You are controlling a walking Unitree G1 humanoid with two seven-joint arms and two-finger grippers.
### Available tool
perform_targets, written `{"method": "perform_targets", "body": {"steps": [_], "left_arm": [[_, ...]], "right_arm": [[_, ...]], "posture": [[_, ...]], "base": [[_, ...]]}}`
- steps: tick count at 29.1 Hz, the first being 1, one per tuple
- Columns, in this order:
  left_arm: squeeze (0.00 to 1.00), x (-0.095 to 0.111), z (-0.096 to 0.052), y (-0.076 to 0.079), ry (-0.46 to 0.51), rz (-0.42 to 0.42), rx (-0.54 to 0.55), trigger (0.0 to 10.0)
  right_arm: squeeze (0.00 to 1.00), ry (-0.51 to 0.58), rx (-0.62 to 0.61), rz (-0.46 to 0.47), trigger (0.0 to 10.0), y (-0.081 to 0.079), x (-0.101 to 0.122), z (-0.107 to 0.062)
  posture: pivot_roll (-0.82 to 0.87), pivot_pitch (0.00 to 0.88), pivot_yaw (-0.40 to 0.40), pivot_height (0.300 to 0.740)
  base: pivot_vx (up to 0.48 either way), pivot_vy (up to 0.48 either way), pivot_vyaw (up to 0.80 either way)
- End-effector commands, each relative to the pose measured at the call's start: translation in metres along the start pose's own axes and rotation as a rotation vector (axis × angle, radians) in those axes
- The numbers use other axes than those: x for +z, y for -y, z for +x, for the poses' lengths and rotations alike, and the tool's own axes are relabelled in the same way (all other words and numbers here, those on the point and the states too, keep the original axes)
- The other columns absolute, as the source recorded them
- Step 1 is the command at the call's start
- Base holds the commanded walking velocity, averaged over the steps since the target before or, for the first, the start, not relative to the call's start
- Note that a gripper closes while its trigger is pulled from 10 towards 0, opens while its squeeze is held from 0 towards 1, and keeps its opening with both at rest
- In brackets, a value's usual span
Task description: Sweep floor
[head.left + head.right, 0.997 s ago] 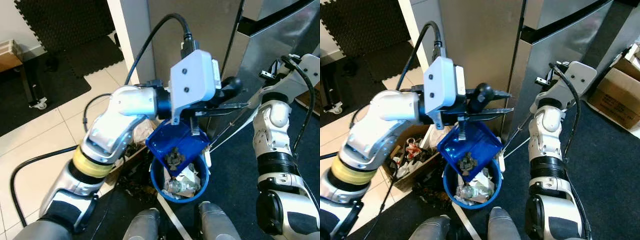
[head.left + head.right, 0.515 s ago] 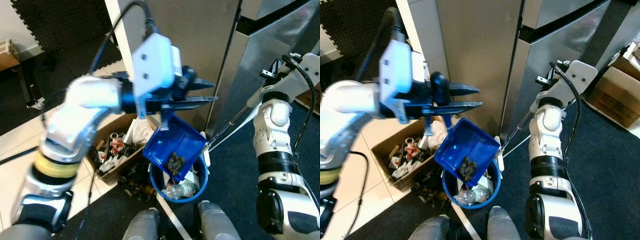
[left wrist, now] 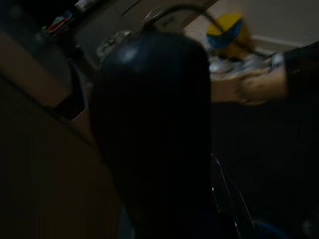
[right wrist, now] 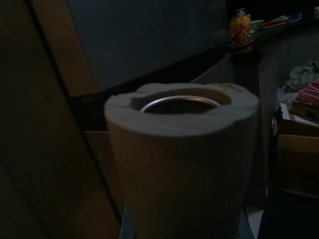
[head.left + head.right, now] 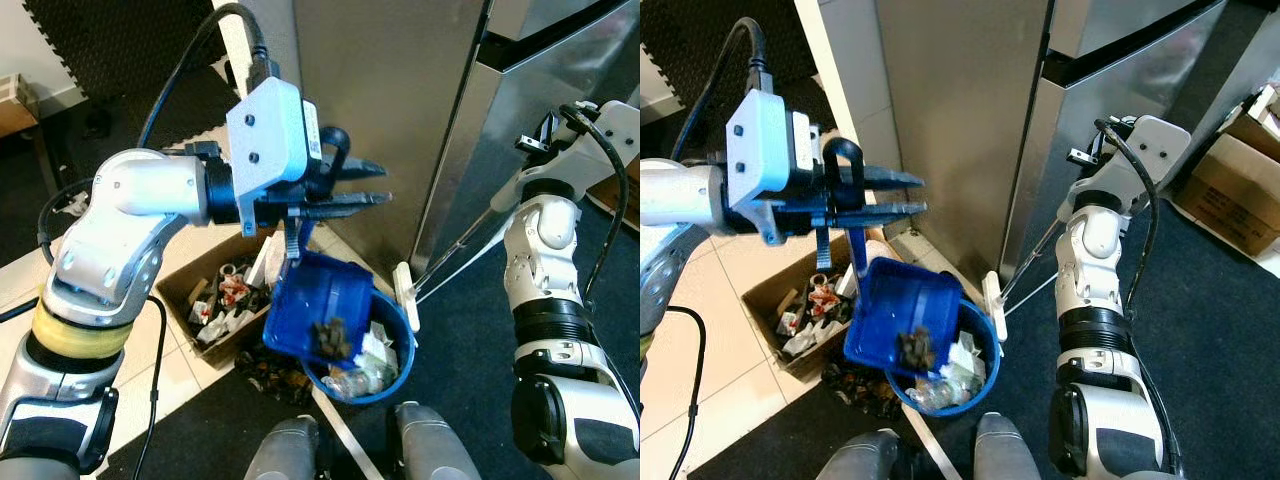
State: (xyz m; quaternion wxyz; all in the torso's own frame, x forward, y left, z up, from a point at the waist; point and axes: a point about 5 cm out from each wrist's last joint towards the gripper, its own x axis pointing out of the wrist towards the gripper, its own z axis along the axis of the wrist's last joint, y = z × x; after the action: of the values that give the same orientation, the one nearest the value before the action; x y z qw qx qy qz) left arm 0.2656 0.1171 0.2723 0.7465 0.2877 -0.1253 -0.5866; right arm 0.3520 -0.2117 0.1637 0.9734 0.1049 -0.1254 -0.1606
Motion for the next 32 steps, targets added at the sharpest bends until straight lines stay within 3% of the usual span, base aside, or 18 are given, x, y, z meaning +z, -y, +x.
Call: {"method": "perform_targets", "body": {"steps": [1, 7, 15, 18, 21, 25, 26, 27, 29, 31, 32], "left_arm": [[0.00, -0.004, -0.001, -0.013, -0.091, 0.128, 0.069, 10.0], [0.00, -0.007, 0.005, -0.035, -0.117, 0.190, 0.243, 10.0], [0.00, -0.006, 0.023, -0.029, -0.039, 0.190, 0.168, 10.0], [0.00, 0.001, 0.033, -0.026, 0.033, 0.181, 0.148, 10.0], [0.00, 0.005, 0.036, -0.027, 0.067, 0.160, 0.149, 10.0], [0.00, 0.017, 0.040, -0.031, 0.168, 0.059, 0.135, 10.0], [0.00, 0.018, 0.041, -0.031, 0.163, 0.082, 0.122, 10.0], [0.00, 0.021, 0.041, -0.033, 0.196, 0.033, 0.126, 10.0], [0.00, 0.024, 0.041, -0.035, 0.207, 0.032, 0.126, 10.0], [0.00, 0.024, 0.041, -0.035, 0.180, 0.093, 0.113, 10.0], [0.00, 0.022, 0.040, -0.035, 0.182, 0.071, 0.114, 10.0]], "right_arm": [[0.00, 0.004, -0.004, 0.011, 10.0, -0.001, 0.000, 0.001], [0.00, 0.005, -0.005, 0.013, 10.0, -0.001, 0.000, 0.002], [0.00, 0.010, 0.002, 0.011, 10.0, -0.002, 0.003, 0.005], [0.00, 0.009, 0.002, 0.010, 10.0, -0.002, 0.002, 0.005], [0.00, 0.009, 0.002, 0.010, 10.0, -0.002, 0.002, 0.004], [0.00, 0.009, 0.001, 0.010, 10.0, -0.001, 0.002, 0.005], [0.00, 0.008, 0.001, 0.010, 10.0, -0.002, 0.001, 0.005], [0.00, 0.008, 0.001, 0.010, 10.0, -0.002, 0.001, 0.005], [0.00, 0.008, 0.001, 0.010, 10.0, -0.002, 0.001, 0.004], [0.00, 0.008, -0.001, 0.010, 10.0, -0.001, 0.001, 0.004], [0.00, 0.008, -0.001, 0.010, 10.0, -0.001, 0.001, 0.004]], "posture": [[0.05, 0.000, 0.029, 0.740], [0.05, 0.000, 0.027, 0.740], [0.04, 0.000, 0.022, 0.740], [0.04, 0.000, 0.022, 0.740], [0.04, 0.000, 0.022, 0.740], [0.04, 0.000, 0.022, 0.740], [0.04, 0.000, 0.022, 0.740], [0.04, 0.000, 0.024, 0.740], [0.04, 0.000, 0.024, 0.740], [0.04, 0.000, 0.021, 0.740], [0.04, 0.000, 0.022, 0.740]], "base": [[0.000, 0.000, 0.00], [0.000, 0.000, 0.00], [0.000, 0.000, 0.00], [0.000, 0.000, 0.00], [0.000, 0.000, 0.00], [0.000, 0.000, 0.00], [0.000, 0.000, 0.00], [0.000, 0.000, 0.00], [0.000, 0.000, 0.00], [0.000, 0.000, 0.00], [0.000, 0.000, 0.00]]}}
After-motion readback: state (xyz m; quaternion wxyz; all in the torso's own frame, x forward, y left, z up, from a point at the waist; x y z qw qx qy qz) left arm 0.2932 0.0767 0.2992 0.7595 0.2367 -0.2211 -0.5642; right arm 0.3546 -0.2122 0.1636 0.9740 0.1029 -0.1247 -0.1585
